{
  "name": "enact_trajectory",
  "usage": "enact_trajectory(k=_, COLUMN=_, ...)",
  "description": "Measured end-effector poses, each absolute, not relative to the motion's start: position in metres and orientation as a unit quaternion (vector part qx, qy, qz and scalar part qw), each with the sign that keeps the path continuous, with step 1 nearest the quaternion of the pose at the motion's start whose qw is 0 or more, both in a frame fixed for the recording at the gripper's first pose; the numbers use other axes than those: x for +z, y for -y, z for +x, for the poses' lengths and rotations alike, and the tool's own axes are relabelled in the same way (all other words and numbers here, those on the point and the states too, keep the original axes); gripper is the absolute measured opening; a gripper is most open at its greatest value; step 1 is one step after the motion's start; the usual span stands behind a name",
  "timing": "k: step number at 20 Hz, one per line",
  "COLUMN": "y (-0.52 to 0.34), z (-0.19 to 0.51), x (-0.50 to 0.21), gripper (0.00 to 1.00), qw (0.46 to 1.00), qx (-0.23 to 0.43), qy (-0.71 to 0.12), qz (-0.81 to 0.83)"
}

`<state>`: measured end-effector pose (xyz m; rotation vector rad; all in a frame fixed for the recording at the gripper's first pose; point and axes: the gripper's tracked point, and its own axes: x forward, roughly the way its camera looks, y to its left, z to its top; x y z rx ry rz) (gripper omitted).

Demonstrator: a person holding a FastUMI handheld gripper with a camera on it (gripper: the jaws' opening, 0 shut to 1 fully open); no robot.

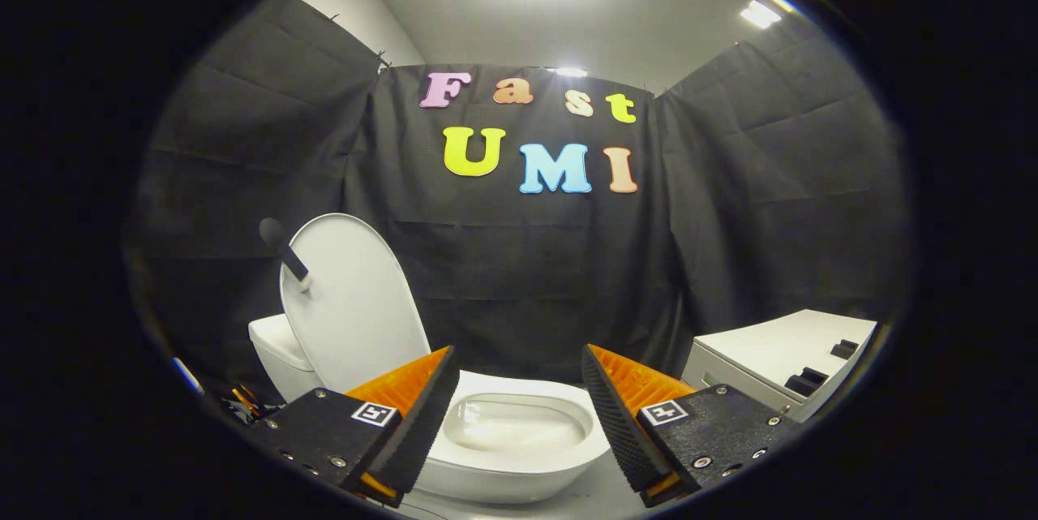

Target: Open the toilet lid.

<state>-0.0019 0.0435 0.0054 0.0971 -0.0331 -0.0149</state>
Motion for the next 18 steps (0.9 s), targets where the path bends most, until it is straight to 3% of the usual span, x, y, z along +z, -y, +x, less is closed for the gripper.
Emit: enact_trajectory(k=18, y=-0.059, z=0.004, x=-0.02, gripper=0.94, qw=0.999, qx=0.008, qy=-0.03, qz=0.013)
